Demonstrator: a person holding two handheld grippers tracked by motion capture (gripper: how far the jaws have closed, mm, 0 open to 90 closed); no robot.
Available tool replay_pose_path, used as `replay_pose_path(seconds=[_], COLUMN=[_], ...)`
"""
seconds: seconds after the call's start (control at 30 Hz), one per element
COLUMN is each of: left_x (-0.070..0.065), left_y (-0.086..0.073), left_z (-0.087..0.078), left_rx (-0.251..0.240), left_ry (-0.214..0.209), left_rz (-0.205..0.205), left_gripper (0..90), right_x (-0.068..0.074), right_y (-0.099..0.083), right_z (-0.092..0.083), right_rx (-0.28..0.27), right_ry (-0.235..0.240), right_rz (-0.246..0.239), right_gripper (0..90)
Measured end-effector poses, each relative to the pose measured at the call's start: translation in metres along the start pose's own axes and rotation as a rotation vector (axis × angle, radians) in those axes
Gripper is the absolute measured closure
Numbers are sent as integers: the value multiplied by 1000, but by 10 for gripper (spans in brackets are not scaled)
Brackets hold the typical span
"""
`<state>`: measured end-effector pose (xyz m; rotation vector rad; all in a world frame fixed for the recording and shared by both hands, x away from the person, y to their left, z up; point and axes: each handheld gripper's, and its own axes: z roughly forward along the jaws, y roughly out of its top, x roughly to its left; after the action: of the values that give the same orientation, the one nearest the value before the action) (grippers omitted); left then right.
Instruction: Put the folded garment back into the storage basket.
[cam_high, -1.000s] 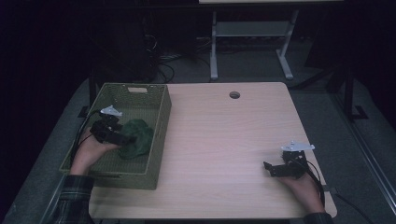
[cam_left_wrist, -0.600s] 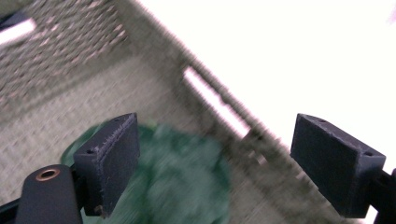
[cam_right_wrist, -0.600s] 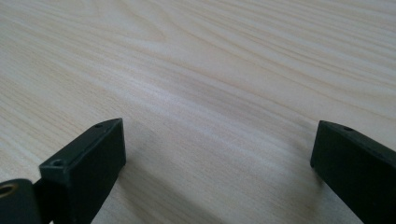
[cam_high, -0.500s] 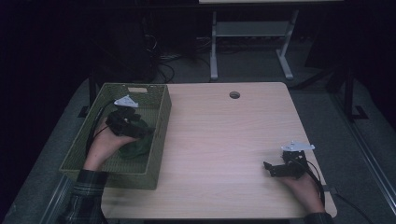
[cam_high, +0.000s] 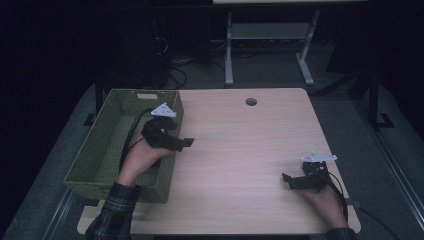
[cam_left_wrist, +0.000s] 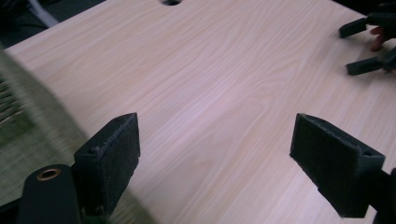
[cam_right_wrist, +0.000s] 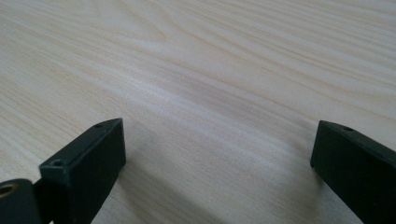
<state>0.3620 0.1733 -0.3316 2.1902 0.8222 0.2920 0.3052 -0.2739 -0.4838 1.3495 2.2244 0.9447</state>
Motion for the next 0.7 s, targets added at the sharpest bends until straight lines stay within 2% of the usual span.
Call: replay_pose_path(seconds=[0.03,0.07,0.23,0.3,0.4,0.53,0.7], left_x=[0,-6,-18,-26,-31,-39,-45], left_y=[0,1,2,1,-1,-9,-16], left_z=[0,8,23,34,41,59,70], left_rx=[0,-4,-5,0,-4,-10,-13], left_ry=[0,-8,-10,-7,-10,-5,5], left_rz=[0,7,16,24,22,19,22], left_gripper=[153,153,153,153,153,152,153], right_x=[0,0,0,0,0,0,0], right_y=[0,0,0,0,0,0,0], right_z=[0,0,0,0,0,0,0], right_rx=[0,0,0,0,0,0,0], right_ry=[0,0,0,0,0,0,0], right_rz=[0,0,0,0,0,0,1], right_gripper=[29,29,29,29,29,29,29])
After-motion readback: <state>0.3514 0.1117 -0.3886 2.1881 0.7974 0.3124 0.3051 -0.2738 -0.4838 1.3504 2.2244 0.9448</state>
